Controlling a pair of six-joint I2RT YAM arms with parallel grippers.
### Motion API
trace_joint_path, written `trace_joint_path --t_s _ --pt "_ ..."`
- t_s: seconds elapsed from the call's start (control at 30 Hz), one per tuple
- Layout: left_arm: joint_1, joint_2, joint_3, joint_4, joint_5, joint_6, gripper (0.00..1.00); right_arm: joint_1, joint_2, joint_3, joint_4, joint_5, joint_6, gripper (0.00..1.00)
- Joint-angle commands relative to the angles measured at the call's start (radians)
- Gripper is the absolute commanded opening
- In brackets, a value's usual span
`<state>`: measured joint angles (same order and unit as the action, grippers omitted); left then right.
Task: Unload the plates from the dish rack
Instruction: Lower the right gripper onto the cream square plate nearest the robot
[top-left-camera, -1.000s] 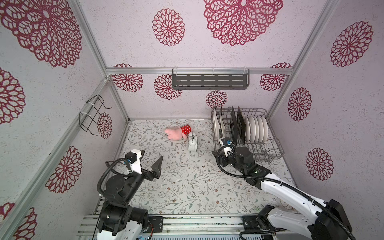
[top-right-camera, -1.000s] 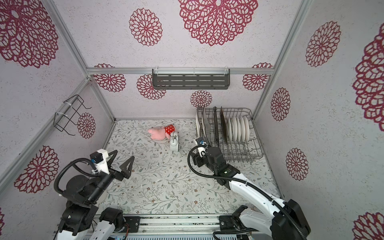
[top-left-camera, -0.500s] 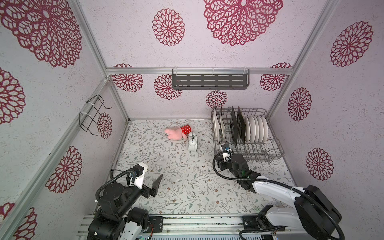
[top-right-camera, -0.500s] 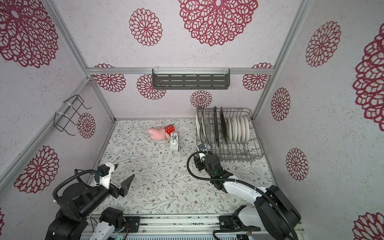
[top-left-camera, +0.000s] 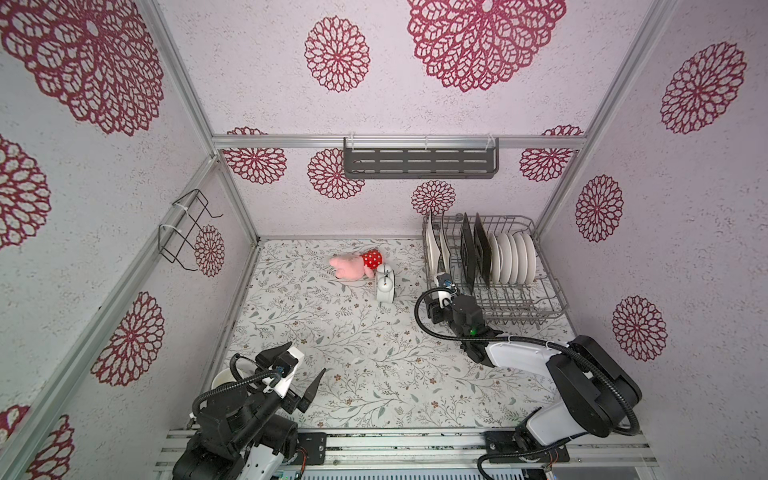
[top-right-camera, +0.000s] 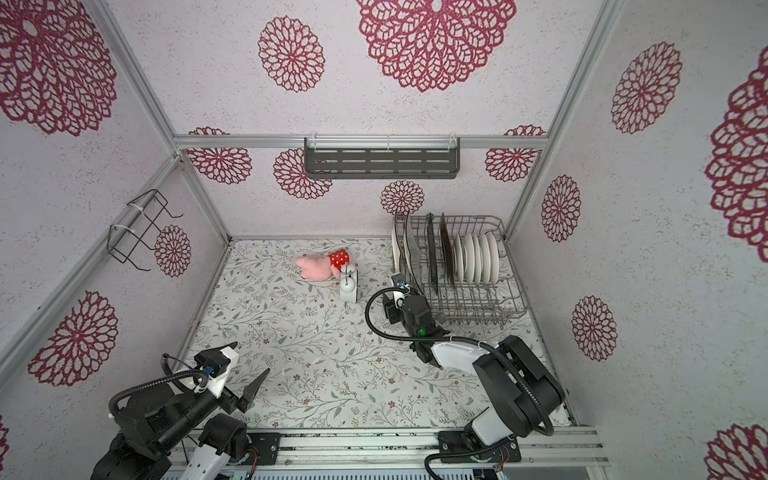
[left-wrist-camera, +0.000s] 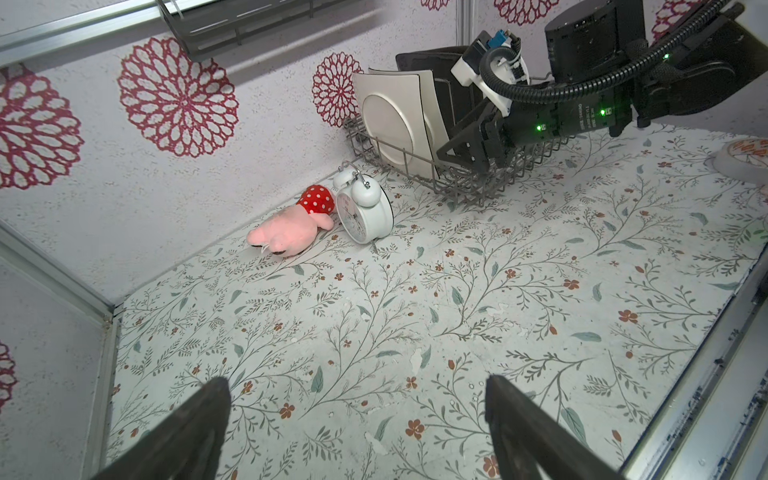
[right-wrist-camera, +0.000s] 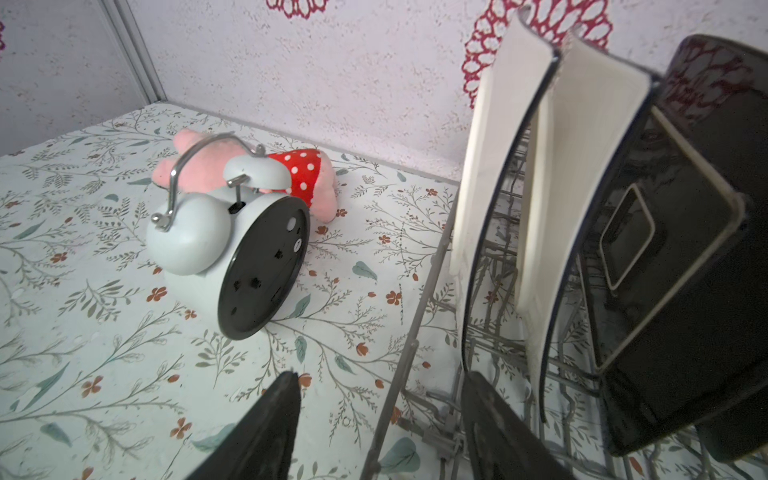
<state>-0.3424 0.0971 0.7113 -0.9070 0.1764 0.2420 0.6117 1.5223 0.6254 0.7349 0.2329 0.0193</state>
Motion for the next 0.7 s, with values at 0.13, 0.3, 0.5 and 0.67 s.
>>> trace_joint_path --t_s 0.13,0.3,0.5,0.67 --pt "-0.012 0.021 -0.013 -0.010 -0.023 0.042 0.98 -0.071 0.062 0.054 0.128 -0.046 0.036 0.65" --pt "-0.022 0.044 -0.020 -0.004 -0.034 0.043 0.97 -0.098 0.151 0.122 0.148 -0.087 0.027 0.65" --pt "-0.024 0.048 -0.036 0.025 -0.087 0.026 0.97 -0.126 0.247 0.198 0.167 -0.110 0.016 0.63" --pt "-0.024 0.049 -0.050 0.045 -0.125 0.010 0.97 -0.137 0.315 0.245 0.200 -0.116 0.008 0.62"
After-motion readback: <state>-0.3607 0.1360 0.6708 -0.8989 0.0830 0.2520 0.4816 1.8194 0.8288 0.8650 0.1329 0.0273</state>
